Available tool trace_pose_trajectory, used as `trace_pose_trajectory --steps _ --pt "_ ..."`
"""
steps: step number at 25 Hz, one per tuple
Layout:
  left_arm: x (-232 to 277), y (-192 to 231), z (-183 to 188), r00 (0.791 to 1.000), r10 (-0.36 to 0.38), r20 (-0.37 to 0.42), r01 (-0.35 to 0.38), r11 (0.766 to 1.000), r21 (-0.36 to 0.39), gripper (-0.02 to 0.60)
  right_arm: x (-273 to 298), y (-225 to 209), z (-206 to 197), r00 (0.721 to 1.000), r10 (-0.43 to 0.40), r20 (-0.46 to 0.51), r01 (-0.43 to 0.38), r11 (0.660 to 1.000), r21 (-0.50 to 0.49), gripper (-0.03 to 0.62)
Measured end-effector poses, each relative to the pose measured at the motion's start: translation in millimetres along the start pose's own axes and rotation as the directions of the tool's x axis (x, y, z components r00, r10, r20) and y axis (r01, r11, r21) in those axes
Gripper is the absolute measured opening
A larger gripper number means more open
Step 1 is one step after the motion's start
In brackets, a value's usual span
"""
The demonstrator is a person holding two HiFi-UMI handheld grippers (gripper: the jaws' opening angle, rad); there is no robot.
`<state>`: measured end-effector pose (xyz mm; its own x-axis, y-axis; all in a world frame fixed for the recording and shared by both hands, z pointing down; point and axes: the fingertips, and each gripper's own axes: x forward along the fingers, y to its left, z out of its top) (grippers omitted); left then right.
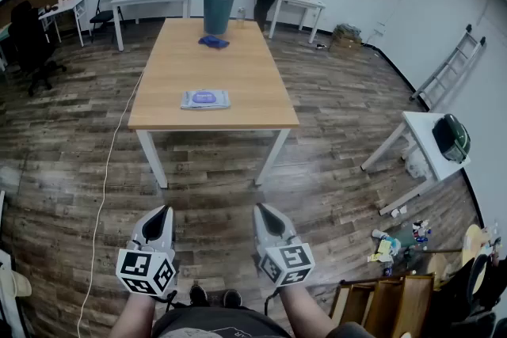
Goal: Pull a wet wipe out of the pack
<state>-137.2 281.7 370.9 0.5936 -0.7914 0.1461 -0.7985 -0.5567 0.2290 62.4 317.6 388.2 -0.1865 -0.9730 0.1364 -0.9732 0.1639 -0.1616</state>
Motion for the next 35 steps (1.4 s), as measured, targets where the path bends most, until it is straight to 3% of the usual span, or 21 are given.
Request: trace_pose_trajectory --steps 15,21,27,35 --pt "-2 7 6 1.0 -0.001 0.02 0.002 1.0 -0.013 0.018 8 14 -5 1.0 0.019 -0.024 -0.019 1.0 -0.01 -0.011" --pt "-8 15 1 1.0 0.005 0.007 -0.005 1.0 -0.023 0.018 13 10 -19 0.997 -0.03 -0.072 0.034 0.998 0.052 -0.011" --pt "-12 23 7 0.998 -0.029 0.054 0.03 0.999 -0.033 0.018 12 13 -7 0.999 -0.016 0.04 0.012 0.995 0.094 -0.011" --pt "-5 35 4 0.993 -0.086 0.075 0.087 0.996 -0.003 0.018 15 11 -17 0.993 -0.113 0.021 0.112 0.993 0.027 -0.009"
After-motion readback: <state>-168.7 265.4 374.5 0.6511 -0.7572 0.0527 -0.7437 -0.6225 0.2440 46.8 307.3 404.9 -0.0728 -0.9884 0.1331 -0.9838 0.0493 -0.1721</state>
